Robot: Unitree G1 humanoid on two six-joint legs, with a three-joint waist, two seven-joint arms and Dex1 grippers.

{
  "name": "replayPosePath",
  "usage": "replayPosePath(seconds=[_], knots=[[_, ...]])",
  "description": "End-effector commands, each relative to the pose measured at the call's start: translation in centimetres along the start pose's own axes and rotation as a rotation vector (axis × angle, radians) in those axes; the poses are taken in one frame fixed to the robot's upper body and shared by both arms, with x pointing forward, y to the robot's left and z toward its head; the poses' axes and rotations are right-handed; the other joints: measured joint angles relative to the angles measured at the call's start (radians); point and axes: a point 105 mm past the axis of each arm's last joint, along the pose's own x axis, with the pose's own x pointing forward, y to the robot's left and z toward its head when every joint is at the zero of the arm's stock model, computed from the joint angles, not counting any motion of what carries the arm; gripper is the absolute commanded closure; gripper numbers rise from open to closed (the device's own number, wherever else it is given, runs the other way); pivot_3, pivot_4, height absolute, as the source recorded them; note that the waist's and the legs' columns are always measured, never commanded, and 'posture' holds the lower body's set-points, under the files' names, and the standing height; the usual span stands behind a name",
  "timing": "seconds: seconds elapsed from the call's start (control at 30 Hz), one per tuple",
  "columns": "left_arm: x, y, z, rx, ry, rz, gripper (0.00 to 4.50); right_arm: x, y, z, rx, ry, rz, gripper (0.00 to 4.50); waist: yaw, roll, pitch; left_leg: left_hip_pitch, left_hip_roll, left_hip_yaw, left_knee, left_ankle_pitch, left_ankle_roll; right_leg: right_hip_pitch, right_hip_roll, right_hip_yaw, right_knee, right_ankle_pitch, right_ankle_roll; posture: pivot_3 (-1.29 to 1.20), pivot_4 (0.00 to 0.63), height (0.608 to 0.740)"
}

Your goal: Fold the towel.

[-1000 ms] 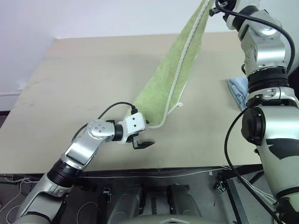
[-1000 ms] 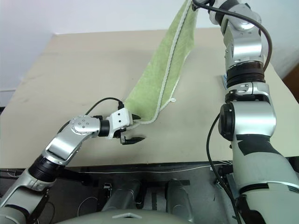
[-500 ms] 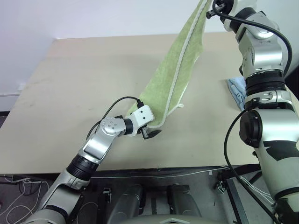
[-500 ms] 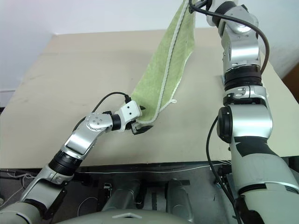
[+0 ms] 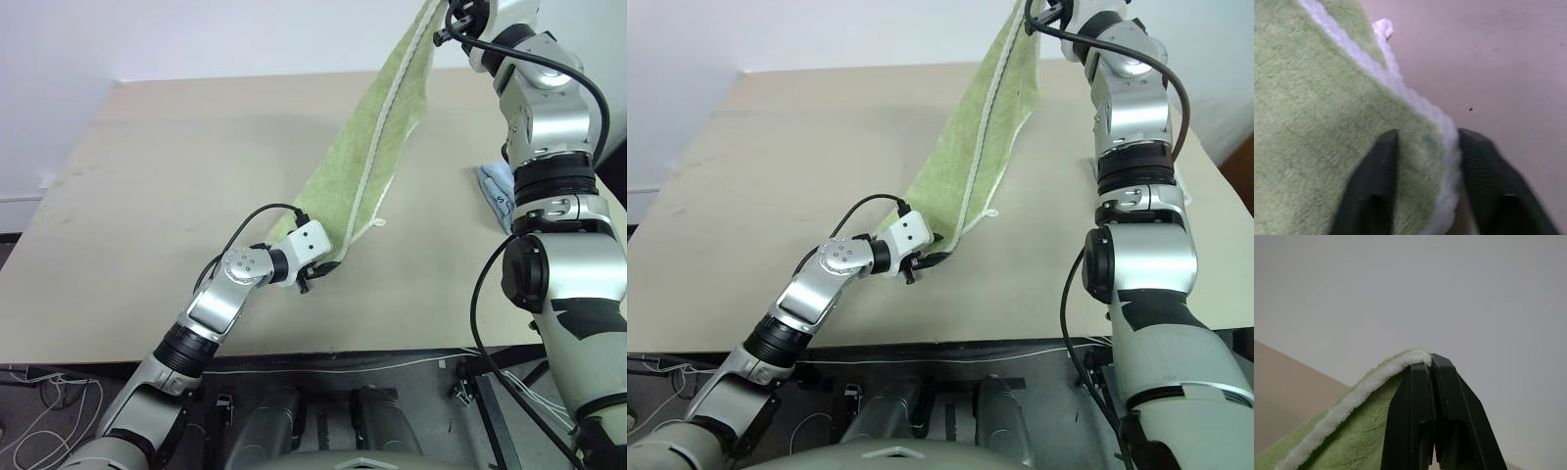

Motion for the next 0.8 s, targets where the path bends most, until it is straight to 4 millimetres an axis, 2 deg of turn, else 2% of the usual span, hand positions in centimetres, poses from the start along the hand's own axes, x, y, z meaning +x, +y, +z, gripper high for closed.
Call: replayPosePath(seconds=[0.03, 0.07, 0.1, 0.33, 0.4, 0.5, 0.57, 0.67, 0.8], knots=[[-0.4, 0.5, 1.0, 0.018, -0.046, 0.034, 4.04, -0.1, -0.8, 2.1, -0.014, -0.074, -0.029, 4.5, 0.0, 0.0, 0.0, 0.0, 0.0, 0.0, 0.0, 0.0, 0.0, 0.0, 0.0, 0.0, 0.0, 0.0, 0.0, 0.0, 0.15, 0.74], [-0.5, 0.7, 0.9, -0.007, -0.048, 0.039, 4.37, -0.1, -0.7, 2.0, -0.013, -0.072, -0.027, 4.5, 0.0, 0.0, 0.0, 0.0, 0.0, 0.0, 0.0, 0.0, 0.0, 0.0, 0.0, 0.0, 0.0, 0.0, 0.0, 0.0, 0.15, 0.74], [-0.6, 1.0, 0.9, -0.031, -0.053, 0.051, 4.46, -0.1, -0.6, 2.0, -0.011, -0.072, -0.025, 4.5, 0.0, 0.0, 0.0, 0.0, 0.0, 0.0, 0.0, 0.0, 0.0, 0.0, 0.0, 0.0, 0.0, 0.0, 0.0, 0.0, 0.15, 0.74], [-1.1, 2.1, 0.7, -0.085, -0.061, 0.104, 4.46, -0.1, -0.6, 1.9, -0.006, -0.07, -0.025, 4.5, 0.0, 0.0, 0.0, 0.0, 0.0, 0.0, 0.0, 0.0, 0.0, 0.0, 0.0, 0.0, 0.001, 0.0, 0.0, 0.0, 0.15, 0.74], [-1.5, 2.8, 1.4, -0.137, -0.109, 0.129, 4.46, 0.0, -0.6, 1.8, -0.004, -0.069, -0.027, 4.5, 0.0, 0.0, 0.0, 0.0, 0.0, 0.0, 0.0, 0.0, 0.0, 0.0, 0.0, 0.0, 0.001, 0.0, 0.0, 0.0, 0.15, 0.74], [-3.1, 5.0, 3.1, -0.196, -0.216, 0.232, 4.46, 0.0, -0.5, 1.7, 0.001, -0.069, -0.027, 4.5, 0.0, 0.0, 0.0, 0.0, 0.0, 0.0, 0.001, 0.0, 0.0, 0.0, 0.0, 0.0, 0.002, 0.0, 0.0, 0.0, 0.15, 0.74], [-4.2, 5.3, 4.2, -0.221, -0.281, 0.191, 4.46, 0.0, -0.5, 1.6, 0.014, -0.068, -0.031, 4.5, -0.001, 0.0, 0.0, 0.0, 0.0, 0.0, 0.001, 0.0, 0.0, -0.001, 0.0, 0.0, 0.002, 0.0, 0.0, 0.0, 0.15, 0.74], [-7.2, 6.9, 6.0, -0.308, -0.384, 0.179, 4.46, -0.1, -0.8, 1.5, 0.03, -0.072, -0.037, 4.5, -0.001, 0.0, 0.0, 0.0, 0.0, 0.0, 0.001, 0.001, -0.001, -0.001, 0.0, 0.0, 0.003, 0.0, 0.0, 0.0, 0.15, 0.74], [-12.4, 12.1, 7.8, -0.36, -0.507, 0.296, 4.46, -0.3, -1.9, 0.7, 0.031, -0.031, -0.073, 4.5, -0.002, -0.001, 0.0, 0.0, 0.0, 0.0, 0.002, 0.001, -0.001, -0.001, 0.0, 0.0, 0.004, 0.0, 0.0, 0.0, 0.15, 0.74]])
